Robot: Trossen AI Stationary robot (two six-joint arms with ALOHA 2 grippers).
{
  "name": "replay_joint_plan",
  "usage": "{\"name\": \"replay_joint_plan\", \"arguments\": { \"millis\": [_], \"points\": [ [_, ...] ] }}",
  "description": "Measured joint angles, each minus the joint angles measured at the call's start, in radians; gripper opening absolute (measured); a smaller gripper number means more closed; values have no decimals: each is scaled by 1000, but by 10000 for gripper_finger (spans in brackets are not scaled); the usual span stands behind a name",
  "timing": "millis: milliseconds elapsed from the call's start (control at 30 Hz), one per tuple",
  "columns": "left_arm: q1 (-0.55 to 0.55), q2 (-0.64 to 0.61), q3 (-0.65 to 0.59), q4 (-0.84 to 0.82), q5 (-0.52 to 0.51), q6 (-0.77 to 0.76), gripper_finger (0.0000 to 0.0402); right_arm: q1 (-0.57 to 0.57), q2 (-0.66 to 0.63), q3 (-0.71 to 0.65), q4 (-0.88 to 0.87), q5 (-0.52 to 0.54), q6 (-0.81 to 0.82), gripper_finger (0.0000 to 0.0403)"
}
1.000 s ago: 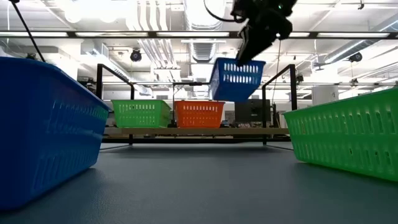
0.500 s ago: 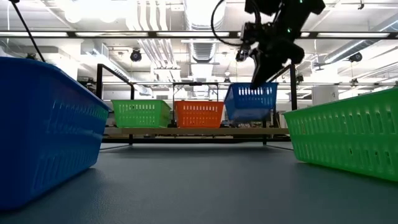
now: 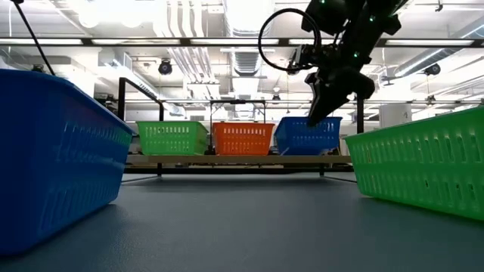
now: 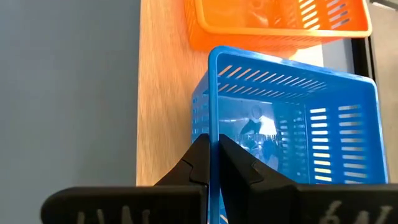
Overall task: Stack baskets on shelf by color
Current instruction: Put the bottom right blue basket on the shelf, then adjust the baskets on the shelf
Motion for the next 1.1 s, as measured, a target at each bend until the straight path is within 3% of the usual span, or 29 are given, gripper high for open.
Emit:
{"name": "replay_joint_plan", "arguments": {
  "millis": [267, 633, 933, 1100],
  "points": [
    [0, 0, 0, 0, 0, 0, 52, 0, 0, -12, 20, 0, 6, 14],
    [0, 0, 0, 0, 0, 0, 52, 0, 0, -2, 14, 0, 51, 75],
    [0, 0, 0, 0, 0, -3, 52, 5, -5, 152, -150, 0, 96, 101],
    [0, 8, 0, 0, 0, -6, 52, 89, -17, 223, -206, -1, 140, 96]
  ]
}}
